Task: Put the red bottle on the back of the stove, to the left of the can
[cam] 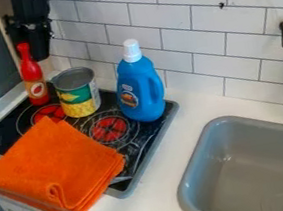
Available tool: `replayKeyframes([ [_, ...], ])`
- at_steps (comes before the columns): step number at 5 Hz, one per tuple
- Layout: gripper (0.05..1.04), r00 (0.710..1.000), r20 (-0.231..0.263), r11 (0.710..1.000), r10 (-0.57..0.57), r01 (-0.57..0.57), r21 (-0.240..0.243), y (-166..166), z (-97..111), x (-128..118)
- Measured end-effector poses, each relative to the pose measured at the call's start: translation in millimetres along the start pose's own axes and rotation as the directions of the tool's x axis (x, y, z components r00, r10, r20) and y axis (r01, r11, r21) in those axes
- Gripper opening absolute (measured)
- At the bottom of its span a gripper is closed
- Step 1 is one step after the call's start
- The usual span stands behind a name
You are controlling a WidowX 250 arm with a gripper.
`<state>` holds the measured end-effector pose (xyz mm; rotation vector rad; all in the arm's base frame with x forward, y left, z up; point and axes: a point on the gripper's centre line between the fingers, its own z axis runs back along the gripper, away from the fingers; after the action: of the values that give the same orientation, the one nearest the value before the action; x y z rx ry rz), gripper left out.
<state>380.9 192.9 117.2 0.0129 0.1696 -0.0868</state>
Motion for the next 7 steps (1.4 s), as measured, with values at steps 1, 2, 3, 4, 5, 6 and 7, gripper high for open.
replayKeyframes([
  [1,0.973,1.000,0.004,0.999,0.016,-0.016,0.030,0,1,3],
  [2,1.004,0.999,0.023,0.998,0.028,-0.030,0.064,1,12,-3],
  [3,1.001,0.999,0.041,0.994,0.034,-0.037,0.098,1,23,-12],
  [4,1.001,0.995,0.093,0.993,0.023,-0.033,0.111,-3,36,-18],
  [5,1.001,0.995,0.097,0.996,0.000,-0.010,0.094,-14,41,-36],
  [6,1.001,0.995,0.104,0.999,-0.013,0.008,0.047,-25,37,-67],
  [7,1.001,0.997,0.055,0.998,-0.044,0.042,0.037,-38,26,-104],
])
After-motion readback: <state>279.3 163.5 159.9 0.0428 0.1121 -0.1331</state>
